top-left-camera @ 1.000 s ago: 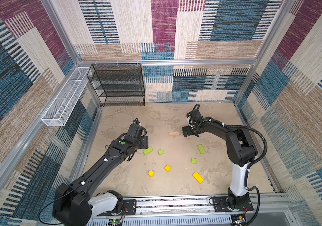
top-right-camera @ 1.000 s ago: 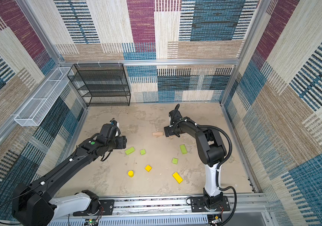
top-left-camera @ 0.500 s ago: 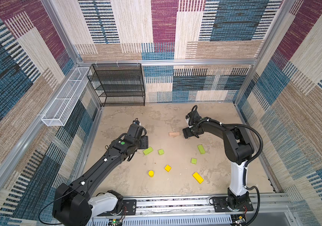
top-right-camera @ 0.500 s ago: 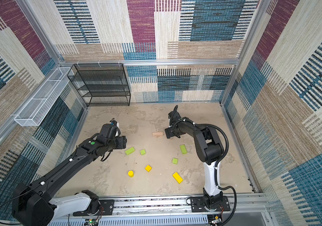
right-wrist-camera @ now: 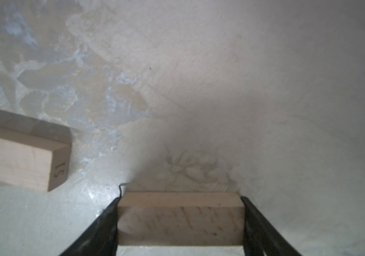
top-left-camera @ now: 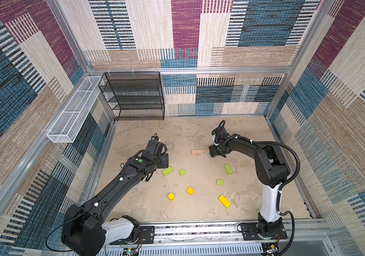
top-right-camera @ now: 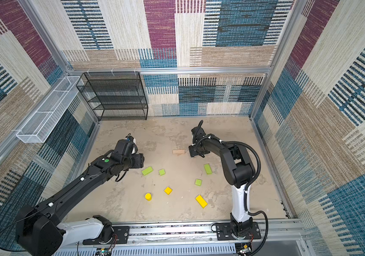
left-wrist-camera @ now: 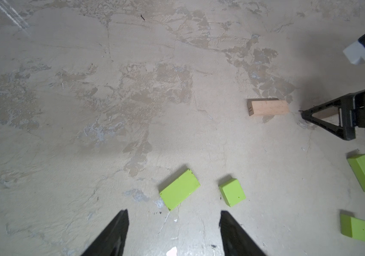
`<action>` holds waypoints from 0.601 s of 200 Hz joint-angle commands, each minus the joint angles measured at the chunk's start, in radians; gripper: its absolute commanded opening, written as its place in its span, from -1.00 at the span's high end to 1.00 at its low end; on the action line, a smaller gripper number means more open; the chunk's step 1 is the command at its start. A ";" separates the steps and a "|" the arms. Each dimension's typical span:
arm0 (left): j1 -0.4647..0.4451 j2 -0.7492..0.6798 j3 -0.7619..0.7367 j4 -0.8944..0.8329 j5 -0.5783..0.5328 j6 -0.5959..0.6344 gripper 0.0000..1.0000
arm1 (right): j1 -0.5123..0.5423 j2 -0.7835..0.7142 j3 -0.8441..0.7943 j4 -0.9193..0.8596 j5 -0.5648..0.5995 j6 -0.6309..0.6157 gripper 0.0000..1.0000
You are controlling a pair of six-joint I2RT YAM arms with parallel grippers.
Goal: Build the wood block tower
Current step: 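Close the right gripper on the plain wooden block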
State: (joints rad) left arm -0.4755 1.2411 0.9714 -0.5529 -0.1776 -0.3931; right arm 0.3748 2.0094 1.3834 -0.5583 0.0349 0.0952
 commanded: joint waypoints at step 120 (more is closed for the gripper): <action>0.000 -0.014 -0.036 0.028 0.021 -0.012 -0.38 | 0.193 -0.019 -0.015 -0.040 -0.001 0.441 0.01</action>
State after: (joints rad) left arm -0.4755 1.2335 0.9432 -0.5491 -0.1757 -0.3931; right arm 0.5446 1.9717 1.3594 -0.6247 0.0360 0.4404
